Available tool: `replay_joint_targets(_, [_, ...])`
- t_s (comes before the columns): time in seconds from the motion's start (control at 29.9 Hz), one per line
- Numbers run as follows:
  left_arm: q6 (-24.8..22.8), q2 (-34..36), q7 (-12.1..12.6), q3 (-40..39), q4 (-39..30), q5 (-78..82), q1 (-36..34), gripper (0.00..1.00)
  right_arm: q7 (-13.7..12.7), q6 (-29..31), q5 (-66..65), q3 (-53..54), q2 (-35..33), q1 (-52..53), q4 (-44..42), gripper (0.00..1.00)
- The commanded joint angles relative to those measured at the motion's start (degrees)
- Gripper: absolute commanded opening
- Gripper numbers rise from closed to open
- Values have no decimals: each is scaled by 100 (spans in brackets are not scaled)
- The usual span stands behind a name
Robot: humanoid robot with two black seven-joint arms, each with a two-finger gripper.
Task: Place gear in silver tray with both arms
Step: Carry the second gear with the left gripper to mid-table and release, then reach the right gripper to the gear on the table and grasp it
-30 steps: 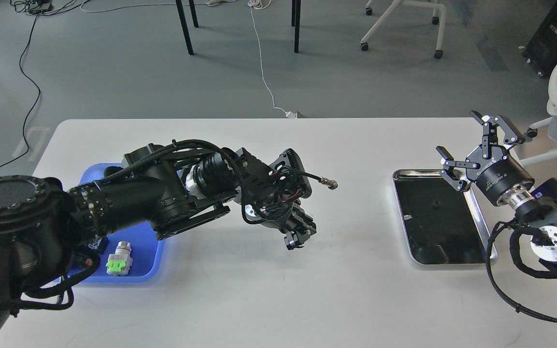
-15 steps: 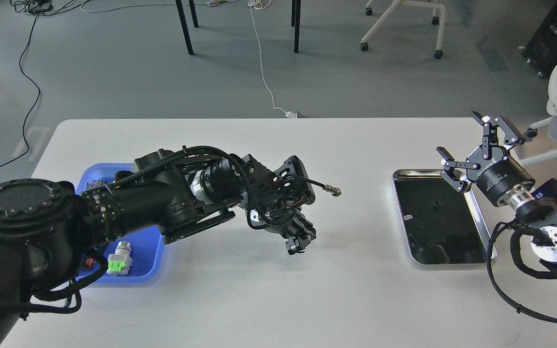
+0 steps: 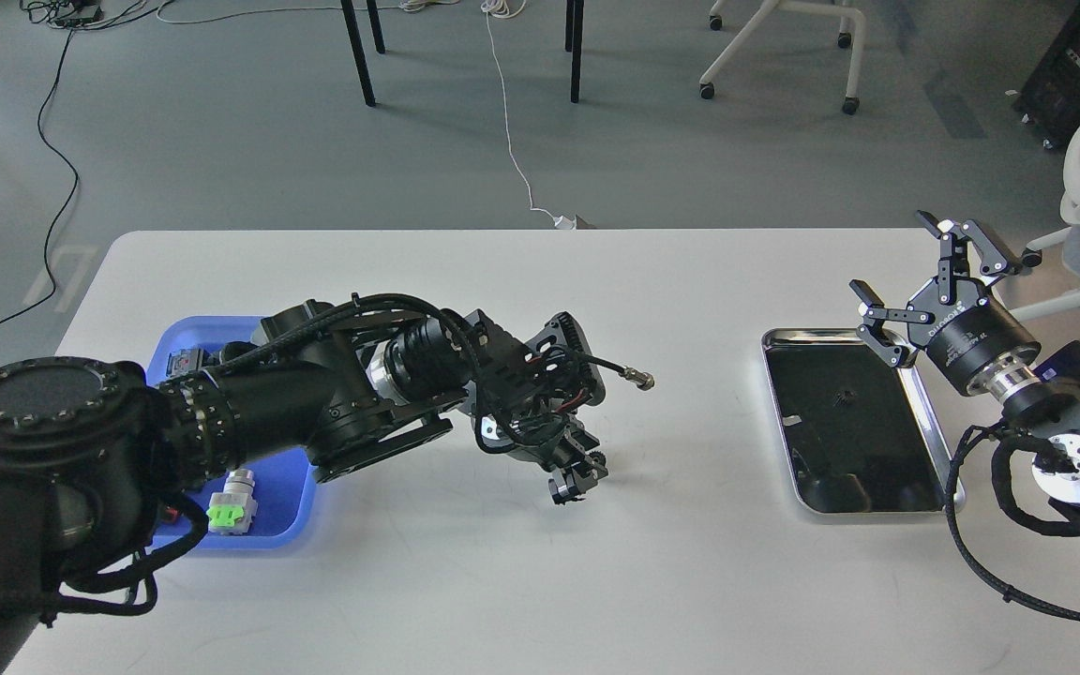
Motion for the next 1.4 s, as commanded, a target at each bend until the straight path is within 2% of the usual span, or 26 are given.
replay_joint_targets(0.0, [0, 0, 0, -140, -46, -89, -200, 95, 0, 0, -42, -3, -7, 15, 8, 98])
replay_joint_targets(0.1, [0, 175, 0, -596, -221, -843, -359, 97, 0, 0, -252, -47, -16, 103, 17, 98])
replay_joint_targets(0.17, [0, 465, 0, -1052, -414, -1720, -342, 98, 0, 0, -839, -47, -24, 199, 26, 98])
replay_joint_targets(0.33, [0, 1334, 0, -1502, -704, -4636, 149, 98, 0, 0, -2501, -21, -104, 533, 70, 99])
replay_joint_targets(0.43, [451, 1862, 0, -1739, -1116, -6561, 720, 98, 0, 0, -3152, -30, -104, 788, 227, 98])
replay_joint_targets(0.53, [900, 2345, 0, -2046, -1486, -7725, 1484, 98, 0, 0, -3750, -38, -112, 1025, 508, 99])
replay_joint_targets(0.67, [1156, 2628, 0, -3178, -1724, -7894, 2530, 98, 0, 0, -5119, -91, -112, 1447, 904, 99])
replay_joint_targets(0.77, [1130, 2646, 0, -4276, -1864, -7912, 3304, 98, 0, 0, -6349, -109, -69, 1702, 1211, 99])
replay_joint_targets(0.9, [1104, 2611, 0, -5096, -1935, -8393, 3797, 98, 0, 0, -7555, -616, 80, 2167, 1634, 99])
replay_joint_targets(0.94, [1104, 2602, 0, -5202, -1935, -8665, 3911, 98, 0, 0, -7749, -862, 177, 2360, 1713, 99])
replay_joint_targets(1.04, [1078, 2619, 495, -5300, -1944, -9466, 4027, 98, 0, 0, -8276, -1855, 668, 3001, 1906, 99])
replay_joint_targets(1.1, [1086, 2637, 672, -5308, -1944, -9643, 4044, 98, 0, 0, -8636, -2374, 915, 3353, 1994, 99])
replay_joint_targets(1.37, [1086, 2672, 690, -5317, -1979, -9644, 4053, 98, 0, 0, -11009, -3351, 1970, 3698, 1644, 99])
